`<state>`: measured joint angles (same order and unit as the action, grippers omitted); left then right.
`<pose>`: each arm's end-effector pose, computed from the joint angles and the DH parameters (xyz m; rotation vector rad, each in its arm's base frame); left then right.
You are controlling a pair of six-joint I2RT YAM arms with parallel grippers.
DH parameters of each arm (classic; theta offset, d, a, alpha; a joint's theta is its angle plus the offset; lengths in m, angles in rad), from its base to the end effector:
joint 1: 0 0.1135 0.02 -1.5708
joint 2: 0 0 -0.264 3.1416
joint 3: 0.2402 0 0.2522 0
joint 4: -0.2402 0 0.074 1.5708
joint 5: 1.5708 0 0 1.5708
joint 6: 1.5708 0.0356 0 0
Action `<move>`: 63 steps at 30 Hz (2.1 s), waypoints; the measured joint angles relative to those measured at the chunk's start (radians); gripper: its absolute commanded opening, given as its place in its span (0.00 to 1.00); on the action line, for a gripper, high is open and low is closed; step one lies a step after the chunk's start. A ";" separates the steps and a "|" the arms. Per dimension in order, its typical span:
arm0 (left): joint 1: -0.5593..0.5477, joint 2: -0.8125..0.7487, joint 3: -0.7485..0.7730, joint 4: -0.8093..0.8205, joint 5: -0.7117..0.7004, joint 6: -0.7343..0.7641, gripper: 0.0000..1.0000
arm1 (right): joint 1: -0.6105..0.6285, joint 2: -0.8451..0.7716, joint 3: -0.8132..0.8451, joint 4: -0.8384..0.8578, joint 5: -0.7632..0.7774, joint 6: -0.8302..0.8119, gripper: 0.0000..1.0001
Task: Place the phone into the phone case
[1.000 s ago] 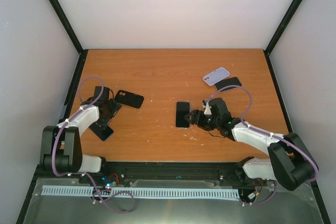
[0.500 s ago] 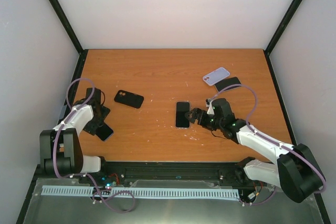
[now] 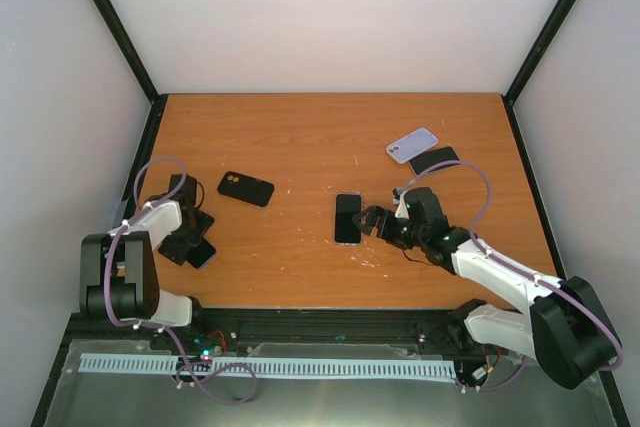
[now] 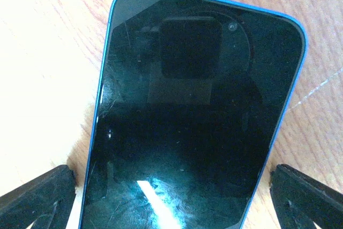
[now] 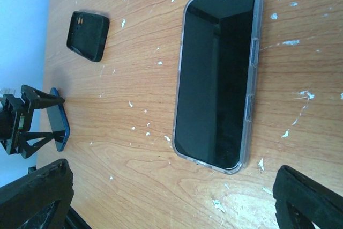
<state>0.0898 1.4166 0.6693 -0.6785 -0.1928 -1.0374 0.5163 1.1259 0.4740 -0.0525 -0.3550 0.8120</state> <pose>0.2142 0.0261 0.1441 -1.5779 2.4584 0.1545 0.1846 0.1190 0.1813 0.1607 2.4655 1.0497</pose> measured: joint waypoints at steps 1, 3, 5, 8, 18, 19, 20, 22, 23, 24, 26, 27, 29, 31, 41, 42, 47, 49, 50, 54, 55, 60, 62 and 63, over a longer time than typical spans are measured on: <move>0.000 0.000 0.000 0.001 0.000 0.000 0.98 | 0.000 -0.003 0.000 0.000 0.000 0.000 0.99; 0.000 0.004 0.002 0.003 0.000 0.002 0.91 | 0.000 -0.011 0.000 0.000 0.000 0.001 1.00; 0.000 0.010 0.006 0.008 0.000 0.011 0.82 | 0.000 -0.015 0.000 0.000 0.000 0.002 0.99; 0.000 0.011 0.007 0.016 0.000 0.026 0.73 | 0.000 -0.018 0.000 -0.007 0.000 0.004 0.99; 0.003 -0.007 -0.002 0.051 0.056 0.080 0.62 | 0.000 -0.037 0.000 -0.016 -0.001 0.019 0.99; 0.001 -0.013 -0.003 0.061 0.071 0.085 0.62 | 0.000 -0.038 0.000 -0.017 -0.002 0.019 0.99; -0.005 -0.018 -0.005 0.072 0.086 0.088 0.62 | 0.000 -0.040 0.000 -0.016 -0.003 0.021 0.99; -0.026 -0.026 -0.008 0.096 0.114 0.089 0.62 | 0.000 -0.043 0.000 -0.012 -0.009 0.023 0.98; -0.045 -0.028 -0.009 0.108 0.129 0.089 0.62 | 0.000 -0.043 0.000 -0.009 -0.014 0.023 0.98; -0.069 -0.029 -0.010 0.121 0.147 0.089 0.62 | 0.000 -0.043 0.000 -0.005 -0.021 0.024 0.97; -0.115 -0.030 -0.010 0.143 0.186 0.087 0.62 | 0.000 -0.043 0.000 0.001 -0.031 0.025 0.97; -0.139 -0.030 -0.010 0.156 0.208 0.086 0.62 | 0.002 -0.043 0.000 0.003 -0.034 0.026 0.96; -0.178 -0.030 -0.010 0.174 0.243 0.080 0.62 | 0.008 -0.043 0.000 0.009 -0.041 0.027 0.96; -0.224 -0.030 -0.010 0.189 0.272 0.071 0.62 | 0.026 -0.043 0.000 0.019 -0.043 0.027 0.94; -0.443 0.006 0.015 0.218 0.383 0.006 0.63 | 0.245 0.070 0.084 0.090 -0.019 0.010 0.53; -0.457 0.007 0.016 0.220 0.389 -0.001 0.63 | 0.265 0.089 0.094 0.098 -0.013 0.008 0.51; -0.514 0.016 0.023 0.238 0.426 -0.031 0.63 | 0.342 0.213 0.149 0.149 0.005 0.010 0.50; -0.532 0.022 0.026 0.249 0.439 -0.042 0.63 | 0.362 0.266 0.165 0.171 0.007 0.012 0.51; -0.540 0.024 0.026 0.256 0.447 -0.047 0.63 | 0.371 0.296 0.174 0.183 0.006 0.014 0.51; -0.558 0.026 0.026 0.274 0.464 -0.064 0.63 | 0.398 0.405 0.206 0.222 0.003 0.023 0.50; -0.560 0.026 0.026 0.277 0.468 -0.068 0.63 | 0.405 0.431 0.215 0.228 0.002 0.024 0.49; -0.566 0.026 0.026 0.292 0.488 -0.083 0.63 | 0.422 0.543 0.245 0.286 -0.030 0.045 0.41; -0.567 0.026 0.026 0.300 0.499 -0.087 0.62 | 0.422 0.571 0.249 0.305 -0.046 0.052 0.37; -0.568 0.026 0.025 0.304 0.504 -0.089 0.63 | 0.422 0.582 0.251 0.315 -0.051 0.054 0.34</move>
<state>-0.4782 1.4429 0.6945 -0.3748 0.3111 -1.1267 0.9386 1.7081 0.7250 0.2623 -0.4061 0.8658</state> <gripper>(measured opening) 0.763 0.399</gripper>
